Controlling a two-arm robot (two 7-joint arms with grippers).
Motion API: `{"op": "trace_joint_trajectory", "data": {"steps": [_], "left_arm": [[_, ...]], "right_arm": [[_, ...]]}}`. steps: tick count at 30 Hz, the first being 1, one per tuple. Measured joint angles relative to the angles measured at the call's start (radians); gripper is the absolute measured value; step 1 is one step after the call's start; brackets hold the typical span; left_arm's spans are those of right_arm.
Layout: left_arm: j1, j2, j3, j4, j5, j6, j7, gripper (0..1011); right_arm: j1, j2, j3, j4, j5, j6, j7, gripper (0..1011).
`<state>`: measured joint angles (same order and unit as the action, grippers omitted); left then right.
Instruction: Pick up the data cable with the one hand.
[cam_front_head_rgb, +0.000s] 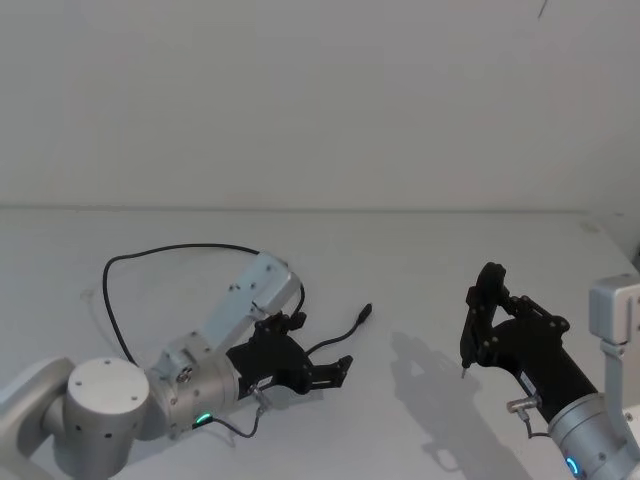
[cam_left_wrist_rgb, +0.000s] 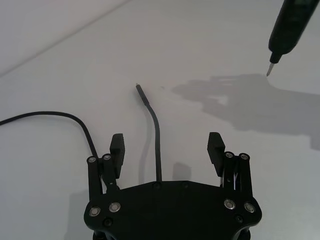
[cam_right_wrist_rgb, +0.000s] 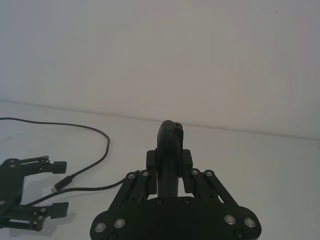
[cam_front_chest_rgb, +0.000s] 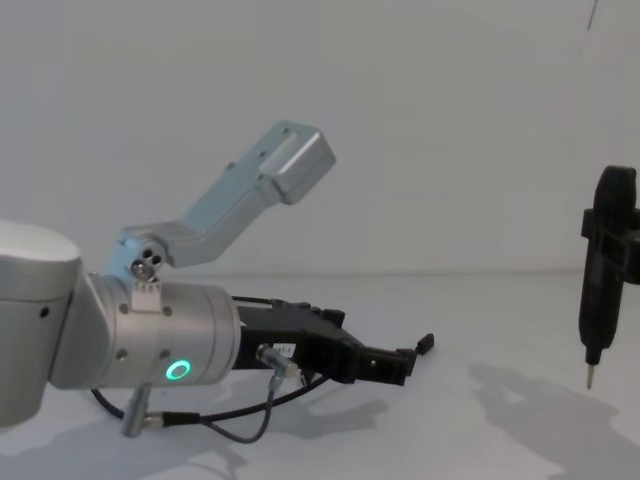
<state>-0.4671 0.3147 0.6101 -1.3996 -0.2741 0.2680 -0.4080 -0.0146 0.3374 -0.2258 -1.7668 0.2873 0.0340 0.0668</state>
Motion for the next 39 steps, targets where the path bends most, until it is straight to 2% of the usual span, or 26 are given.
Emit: {"op": "trace_joint_trajectory", "data": {"steps": [16, 21, 24, 25, 26, 32, 33, 34, 36, 39], "left_arm": [[-0.054, -0.028, 0.018, 0.059, 0.023, 0.084, -0.022, 979], [-0.061, -0.036, 0.019, 0.071, 0.027, 0.099, -0.025, 872], [-0.063, -0.039, 0.019, 0.075, 0.028, 0.102, -0.026, 768], [-0.064, -0.042, 0.017, 0.077, 0.029, 0.104, -0.027, 768], [-0.064, -0.043, 0.017, 0.078, 0.029, 0.104, -0.027, 712], [-0.065, -0.050, 0.009, 0.081, 0.029, 0.108, -0.027, 552], [-0.064, -0.052, 0.007, 0.081, 0.029, 0.109, -0.027, 488], [-0.064, -0.052, 0.006, 0.081, 0.029, 0.109, -0.027, 488], [-0.062, -0.054, 0.003, 0.081, 0.029, 0.110, -0.027, 394], [-0.060, -0.056, 0.000, 0.080, 0.029, 0.110, -0.027, 336]], "right_arm": [[0.000, 0.000, 0.000, 0.000, 0.000, 0.000, 0.000, 279], [0.000, 0.000, 0.000, 0.000, 0.000, 0.000, 0.000, 279], [0.000, 0.000, 0.000, 0.000, 0.000, 0.000, 0.000, 279], [0.000, 0.000, 0.000, 0.000, 0.000, 0.000, 0.000, 279], [0.000, 0.000, 0.000, 0.000, 0.000, 0.000, 0.000, 279], [0.000, 0.000, 0.000, 0.000, 0.000, 0.000, 0.000, 279], [0.000, 0.000, 0.000, 0.000, 0.000, 0.000, 0.000, 279], [0.000, 0.000, 0.000, 0.000, 0.000, 0.000, 0.000, 279], [0.000, 0.000, 0.000, 0.000, 0.000, 0.000, 0.000, 279], [0.000, 0.000, 0.000, 0.000, 0.000, 0.000, 0.000, 279]]}}
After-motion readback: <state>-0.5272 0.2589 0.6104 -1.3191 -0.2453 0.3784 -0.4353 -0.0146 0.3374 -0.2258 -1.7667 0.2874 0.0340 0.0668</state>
